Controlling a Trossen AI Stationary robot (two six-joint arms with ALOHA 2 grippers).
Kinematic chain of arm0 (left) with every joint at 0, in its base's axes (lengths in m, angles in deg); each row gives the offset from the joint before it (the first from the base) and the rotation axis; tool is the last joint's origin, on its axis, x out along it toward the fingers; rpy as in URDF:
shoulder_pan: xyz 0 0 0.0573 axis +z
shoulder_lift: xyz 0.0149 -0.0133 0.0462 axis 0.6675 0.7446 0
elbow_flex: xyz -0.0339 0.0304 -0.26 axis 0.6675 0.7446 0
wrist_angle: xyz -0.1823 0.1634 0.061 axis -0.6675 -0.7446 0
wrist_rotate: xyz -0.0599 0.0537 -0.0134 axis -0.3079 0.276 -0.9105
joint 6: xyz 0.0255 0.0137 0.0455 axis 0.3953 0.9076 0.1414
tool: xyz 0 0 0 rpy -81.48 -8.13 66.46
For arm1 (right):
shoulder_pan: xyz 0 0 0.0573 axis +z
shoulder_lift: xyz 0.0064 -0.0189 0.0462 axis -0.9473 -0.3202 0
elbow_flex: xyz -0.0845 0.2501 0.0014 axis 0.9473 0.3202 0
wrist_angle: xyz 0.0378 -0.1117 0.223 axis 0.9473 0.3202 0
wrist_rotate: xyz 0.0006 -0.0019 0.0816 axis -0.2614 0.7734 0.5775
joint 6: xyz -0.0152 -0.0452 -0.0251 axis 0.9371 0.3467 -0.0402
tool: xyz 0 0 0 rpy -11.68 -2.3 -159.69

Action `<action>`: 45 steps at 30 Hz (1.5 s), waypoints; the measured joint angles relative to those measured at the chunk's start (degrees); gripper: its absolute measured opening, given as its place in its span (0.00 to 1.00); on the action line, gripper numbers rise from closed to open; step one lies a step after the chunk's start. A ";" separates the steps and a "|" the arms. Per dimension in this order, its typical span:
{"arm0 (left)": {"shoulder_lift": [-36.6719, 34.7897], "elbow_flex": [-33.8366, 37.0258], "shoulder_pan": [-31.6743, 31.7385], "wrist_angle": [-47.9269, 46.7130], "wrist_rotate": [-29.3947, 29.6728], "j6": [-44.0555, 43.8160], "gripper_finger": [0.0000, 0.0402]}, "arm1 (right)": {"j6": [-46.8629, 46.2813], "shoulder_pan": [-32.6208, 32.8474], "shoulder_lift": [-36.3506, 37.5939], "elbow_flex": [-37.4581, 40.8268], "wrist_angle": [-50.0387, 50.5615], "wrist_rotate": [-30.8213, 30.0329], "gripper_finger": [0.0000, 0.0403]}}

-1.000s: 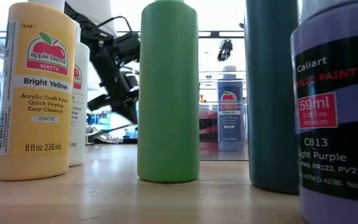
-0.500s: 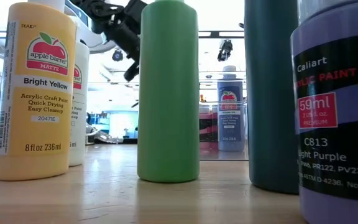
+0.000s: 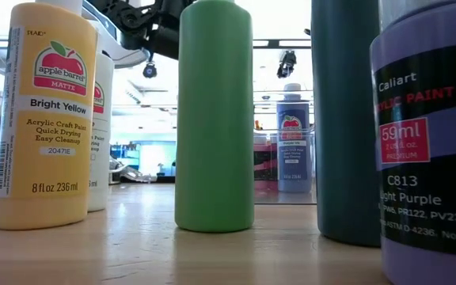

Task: Pick & Place Paint Supplies
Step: Put the gold paint brush into the yellow cup

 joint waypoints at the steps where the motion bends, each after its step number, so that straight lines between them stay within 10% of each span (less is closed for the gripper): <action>1: 0.07 0.00 0.00 0.89 -0.11 0.65 0.00 | 0.00 0.00 0.00 0.00 -0.02 0.00 0.02; 28: 15.14 -5.36 -0.13 37.31 -18.53 6.75 0.00 | 0.00 -0.02 0.00 0.00 -0.31 -0.04 0.02; 45: 24.82 -10.29 1.84 38.24 -19.50 5.93 0.00 | 0.63 -0.02 0.00 0.00 -0.26 -0.04 0.02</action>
